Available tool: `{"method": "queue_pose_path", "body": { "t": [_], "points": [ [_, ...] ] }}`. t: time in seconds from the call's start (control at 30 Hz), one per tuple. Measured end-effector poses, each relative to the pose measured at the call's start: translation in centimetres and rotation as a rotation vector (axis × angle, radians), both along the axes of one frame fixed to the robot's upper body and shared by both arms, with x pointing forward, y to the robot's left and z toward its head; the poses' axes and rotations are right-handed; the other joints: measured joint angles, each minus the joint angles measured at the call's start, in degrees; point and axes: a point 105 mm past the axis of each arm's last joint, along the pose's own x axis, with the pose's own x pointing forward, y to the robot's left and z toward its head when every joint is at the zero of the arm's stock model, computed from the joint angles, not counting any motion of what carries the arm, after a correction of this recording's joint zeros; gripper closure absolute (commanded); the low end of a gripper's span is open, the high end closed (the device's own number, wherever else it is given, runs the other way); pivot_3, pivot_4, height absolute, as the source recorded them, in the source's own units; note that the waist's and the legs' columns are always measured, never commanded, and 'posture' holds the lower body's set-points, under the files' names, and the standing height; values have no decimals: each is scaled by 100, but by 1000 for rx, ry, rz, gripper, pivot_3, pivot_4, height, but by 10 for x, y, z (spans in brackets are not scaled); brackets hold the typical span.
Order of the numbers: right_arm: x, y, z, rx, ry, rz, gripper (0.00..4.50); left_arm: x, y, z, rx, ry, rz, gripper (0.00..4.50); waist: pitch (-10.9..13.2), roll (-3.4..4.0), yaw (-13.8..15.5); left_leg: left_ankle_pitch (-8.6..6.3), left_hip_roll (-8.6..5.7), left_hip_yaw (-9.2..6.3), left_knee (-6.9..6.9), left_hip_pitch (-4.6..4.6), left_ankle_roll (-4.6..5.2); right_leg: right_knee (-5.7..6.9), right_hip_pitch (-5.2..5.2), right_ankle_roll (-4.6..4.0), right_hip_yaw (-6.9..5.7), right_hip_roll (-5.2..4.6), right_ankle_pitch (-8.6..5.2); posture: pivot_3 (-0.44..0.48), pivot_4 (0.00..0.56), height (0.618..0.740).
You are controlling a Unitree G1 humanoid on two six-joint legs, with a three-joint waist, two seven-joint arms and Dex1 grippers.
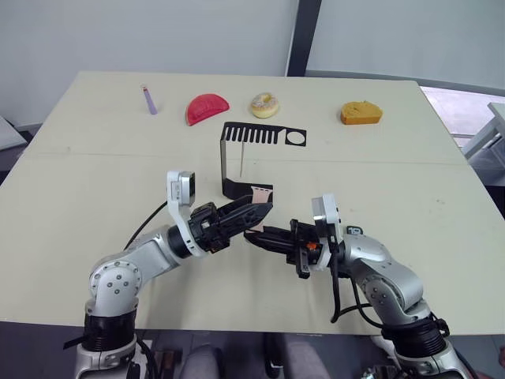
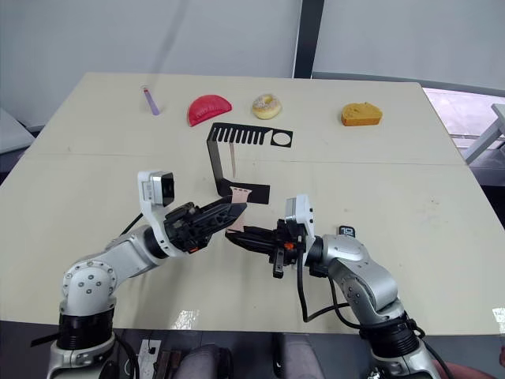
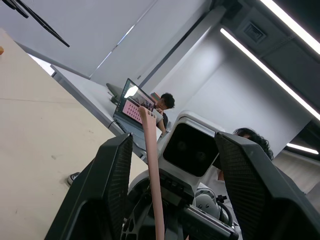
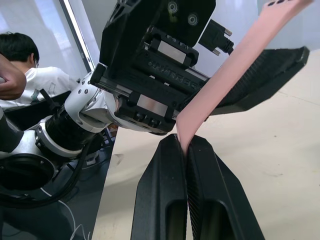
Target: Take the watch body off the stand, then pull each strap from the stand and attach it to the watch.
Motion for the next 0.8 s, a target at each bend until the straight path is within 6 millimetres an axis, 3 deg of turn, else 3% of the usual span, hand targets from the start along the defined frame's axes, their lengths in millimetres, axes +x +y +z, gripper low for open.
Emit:
{"method": "queue_pose_path", "body": {
  "t": [0.53,0.63,0.77,0.8],
  "points": [
    [-1,1,0,-7,6,-2,4500,7,2,-2,-43,38,30,1677,0,0,-1,0,0,0,0,0,0,-1,0,0,0,0,0,0,150,740],
    [0,1,0,-7,6,-2,4500,7,2,-2,-45,38,29,2517,0,0,-1,0,0,0,0,0,0,-1,0,0,0,0,0,0,150,740],
    [0,1,0,-7,6,-2,4500,7,2,-2,-51,40,28,4413,0,0,0,0,0,0,0,-1,0,-1,0,0,0,0,0,0,150,740],
    [0,1,0,-7,6,-2,4500,7,2,-2,-52,40,28,4413,0,0,-2,0,0,0,0,-1,0,-1,0,0,0,0,0,0,150,740]
  ]
}}
